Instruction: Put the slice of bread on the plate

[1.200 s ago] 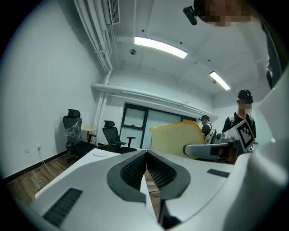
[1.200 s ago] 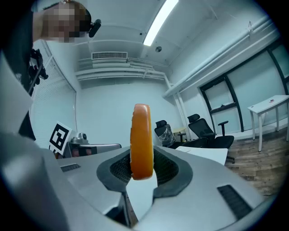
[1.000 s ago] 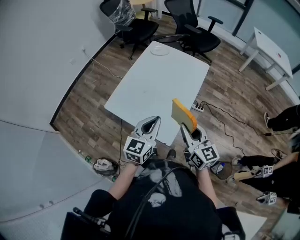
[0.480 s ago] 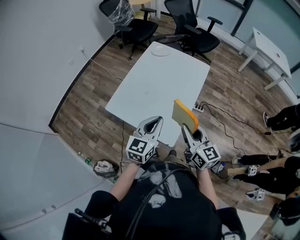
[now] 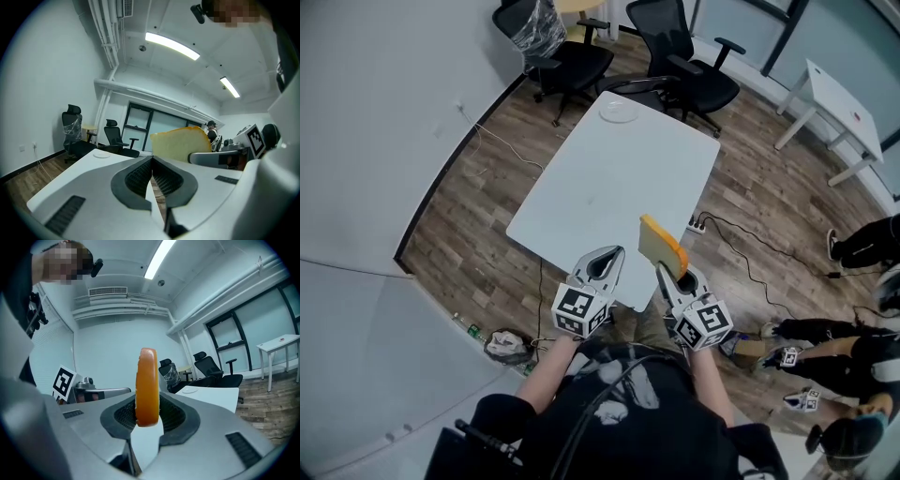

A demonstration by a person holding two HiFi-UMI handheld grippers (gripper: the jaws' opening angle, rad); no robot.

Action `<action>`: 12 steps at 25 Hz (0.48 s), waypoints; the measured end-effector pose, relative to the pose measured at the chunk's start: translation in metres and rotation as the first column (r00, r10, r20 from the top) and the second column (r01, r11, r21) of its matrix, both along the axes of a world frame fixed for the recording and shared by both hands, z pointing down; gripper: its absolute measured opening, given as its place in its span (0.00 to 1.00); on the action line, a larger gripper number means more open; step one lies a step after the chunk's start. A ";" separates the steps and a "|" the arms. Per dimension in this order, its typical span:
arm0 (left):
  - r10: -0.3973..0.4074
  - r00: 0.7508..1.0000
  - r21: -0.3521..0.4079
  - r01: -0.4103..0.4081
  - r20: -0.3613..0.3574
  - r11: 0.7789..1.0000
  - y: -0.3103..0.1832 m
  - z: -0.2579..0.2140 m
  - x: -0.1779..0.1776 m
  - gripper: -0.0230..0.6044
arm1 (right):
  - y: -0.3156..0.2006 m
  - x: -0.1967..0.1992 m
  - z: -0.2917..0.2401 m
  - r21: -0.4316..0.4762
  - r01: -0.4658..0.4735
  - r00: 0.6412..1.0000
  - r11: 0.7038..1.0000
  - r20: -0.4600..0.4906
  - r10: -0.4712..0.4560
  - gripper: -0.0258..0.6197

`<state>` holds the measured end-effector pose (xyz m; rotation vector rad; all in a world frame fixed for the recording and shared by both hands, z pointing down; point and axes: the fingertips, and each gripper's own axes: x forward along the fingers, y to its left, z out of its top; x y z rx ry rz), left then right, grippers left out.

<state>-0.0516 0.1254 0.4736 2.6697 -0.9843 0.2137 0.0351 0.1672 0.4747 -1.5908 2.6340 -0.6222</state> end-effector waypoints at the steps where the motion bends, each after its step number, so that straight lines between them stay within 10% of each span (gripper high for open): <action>1: -0.002 1.000 0.000 0.002 -0.004 1.000 -0.008 0.001 0.007 0.05 | -0.009 0.006 0.002 -0.002 0.008 1.000 1.000 0.001 -0.008 0.18; 12: -0.078 0.996 -0.018 0.079 0.047 0.997 -0.121 0.031 0.084 0.05 | -0.120 0.069 0.033 -0.016 0.145 0.989 0.989 -0.007 -0.145 0.18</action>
